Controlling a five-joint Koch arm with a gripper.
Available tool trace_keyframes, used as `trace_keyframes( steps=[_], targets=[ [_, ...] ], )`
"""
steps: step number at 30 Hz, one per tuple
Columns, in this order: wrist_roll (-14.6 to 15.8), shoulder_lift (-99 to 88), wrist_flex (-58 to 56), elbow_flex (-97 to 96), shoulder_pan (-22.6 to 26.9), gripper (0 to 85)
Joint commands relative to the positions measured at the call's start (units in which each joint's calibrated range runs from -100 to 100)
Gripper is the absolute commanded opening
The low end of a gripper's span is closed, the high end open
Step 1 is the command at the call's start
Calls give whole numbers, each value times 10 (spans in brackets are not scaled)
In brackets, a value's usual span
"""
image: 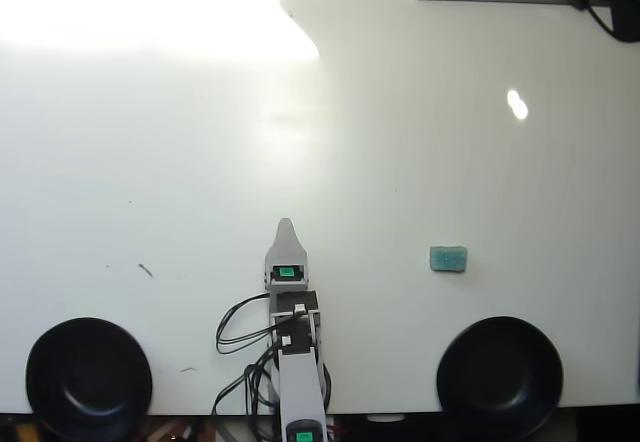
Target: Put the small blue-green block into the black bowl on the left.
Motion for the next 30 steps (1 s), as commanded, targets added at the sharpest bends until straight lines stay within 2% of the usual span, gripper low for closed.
trace_keyframes(
  steps=[1, 18, 22, 26, 30],
  targets=[
    [1, -4, 3, -20, 0, 483],
    [-4, -10, 10, -11, 6, 484],
    [-20, -11, 10, 20, 6, 480],
    [-73, -11, 3, 67, 6, 482],
    [-83, -11, -39, 133, 4, 480]
  ],
)
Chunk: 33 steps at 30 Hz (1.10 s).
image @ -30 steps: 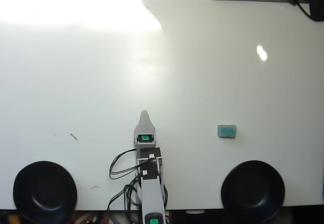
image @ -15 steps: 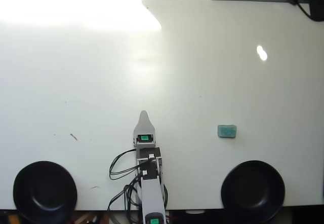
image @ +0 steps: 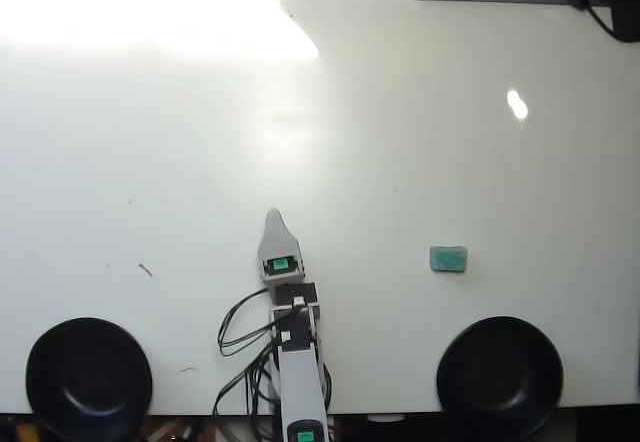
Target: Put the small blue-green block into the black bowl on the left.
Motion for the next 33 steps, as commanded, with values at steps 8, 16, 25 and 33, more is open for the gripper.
trace_keyframes(
  steps=[8, 16, 25, 33],
  targets=[
    [-11, -9, -188, 206, -19, 470],
    [-93, 29, -243, 300, -108, 464],
    [-179, 173, -286, 428, -218, 465],
    [-242, 259, -282, 465, -288, 463]
  ],
)
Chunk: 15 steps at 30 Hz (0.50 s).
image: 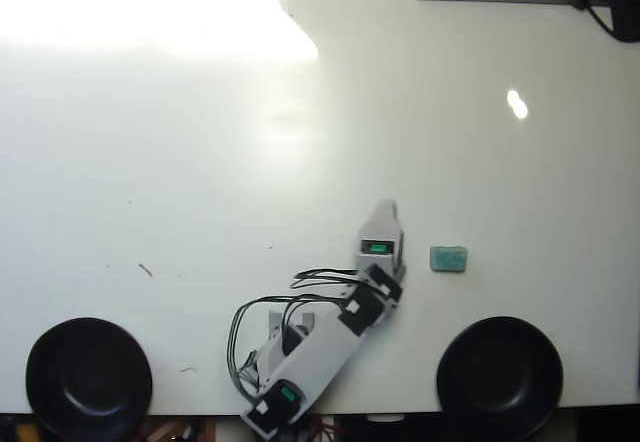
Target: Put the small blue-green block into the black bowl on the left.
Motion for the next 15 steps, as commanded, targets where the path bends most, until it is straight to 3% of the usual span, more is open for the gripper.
trace_keyframes(
  steps=[1, 15],
  targets=[
    [-16, 13, 5, 57, -19, 461],
    [-74, 133, -92, 234, -97, 461]
  ],
)
